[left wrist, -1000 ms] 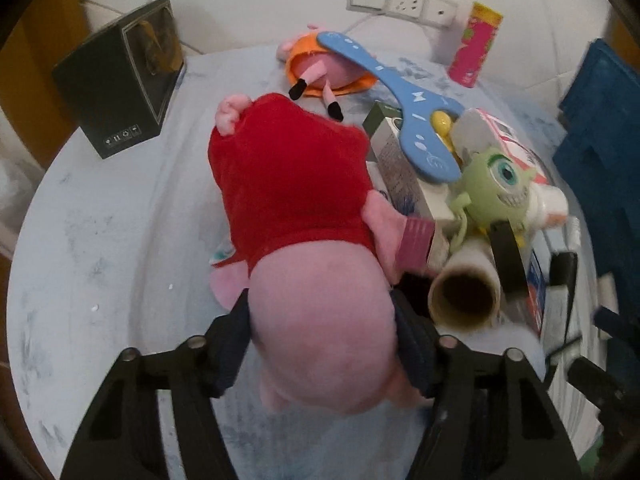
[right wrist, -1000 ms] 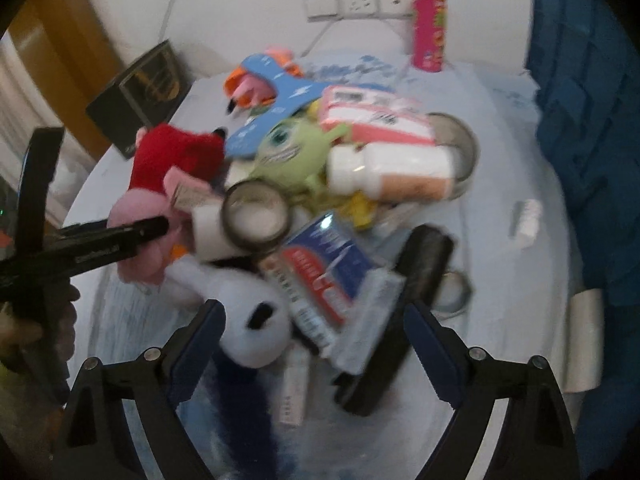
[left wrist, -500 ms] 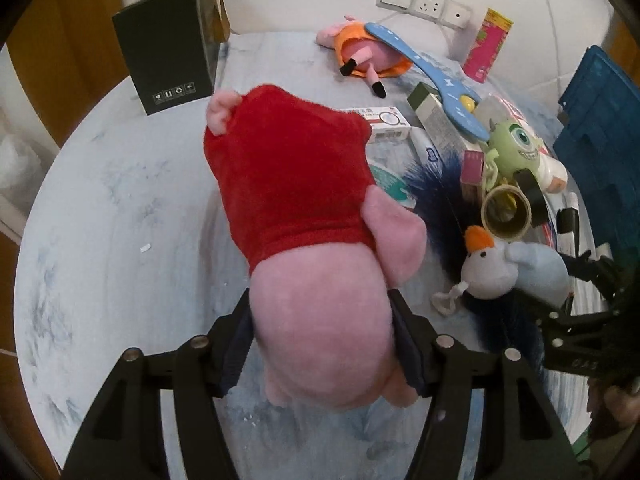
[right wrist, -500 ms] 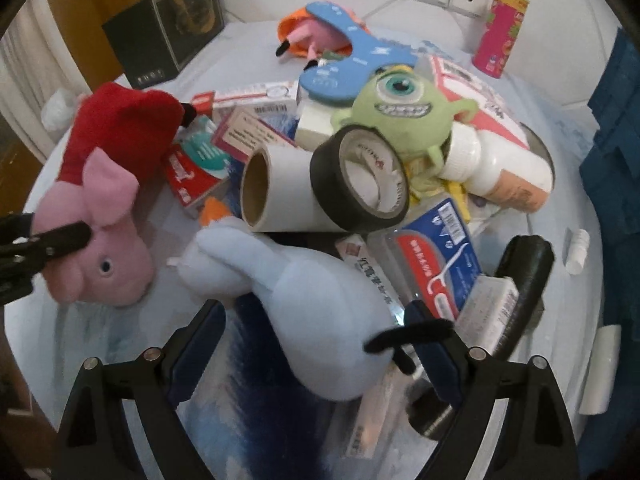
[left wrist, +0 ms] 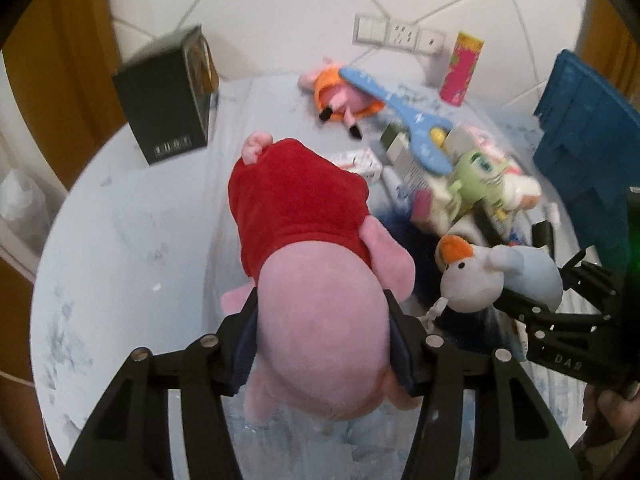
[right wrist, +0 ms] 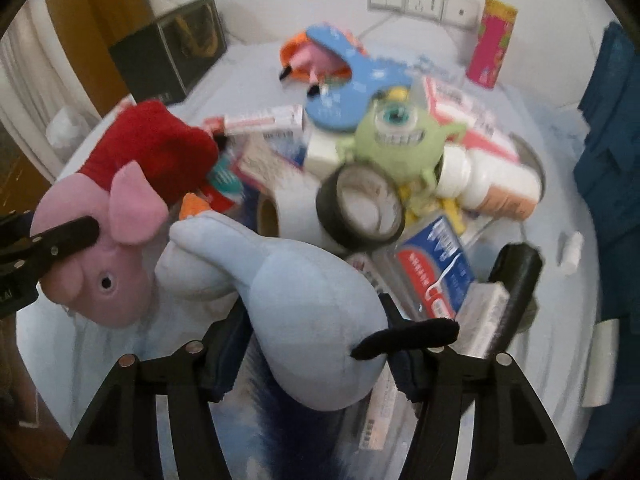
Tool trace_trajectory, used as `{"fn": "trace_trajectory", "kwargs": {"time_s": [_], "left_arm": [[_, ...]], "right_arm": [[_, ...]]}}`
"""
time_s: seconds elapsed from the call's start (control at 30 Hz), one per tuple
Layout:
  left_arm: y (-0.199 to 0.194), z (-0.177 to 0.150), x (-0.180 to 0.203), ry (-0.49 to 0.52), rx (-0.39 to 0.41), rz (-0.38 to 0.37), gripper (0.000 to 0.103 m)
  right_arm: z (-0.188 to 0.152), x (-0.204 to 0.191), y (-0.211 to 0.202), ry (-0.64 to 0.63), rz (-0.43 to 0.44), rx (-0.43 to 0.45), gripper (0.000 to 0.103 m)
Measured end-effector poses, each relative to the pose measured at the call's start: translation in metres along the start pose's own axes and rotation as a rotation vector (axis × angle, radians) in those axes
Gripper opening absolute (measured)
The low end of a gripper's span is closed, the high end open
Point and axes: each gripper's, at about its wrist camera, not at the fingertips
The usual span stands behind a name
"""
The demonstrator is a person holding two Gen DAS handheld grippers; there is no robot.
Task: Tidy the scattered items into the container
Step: 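Carry both plushes over the blue crate and open both tools to drop them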
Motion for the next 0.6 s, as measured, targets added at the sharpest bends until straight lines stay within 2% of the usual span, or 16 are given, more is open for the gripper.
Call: {"fn": "trace_trajectory", "kwargs": {"time_s": [0.3, 0.6], "left_arm": [[-0.072, 0.015, 0.009, 0.061, 0.154, -0.038, 0.055], [-0.127, 0.033, 0.05, 0.152, 0.28, -0.1, 0.055]], "right_arm": [[0.01, -0.009, -0.083, 0.025, -0.074, 0.166, 0.061], [0.008, 0.007, -0.176, 0.091, -0.185, 0.338, 0.061]]}}
Point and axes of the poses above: each gripper's, at about its wrist camera, not at the fingertips, and y roughly the way its jaws point, x to its right, z to its top, and after that the axes turned 1 degree about y, right-handed
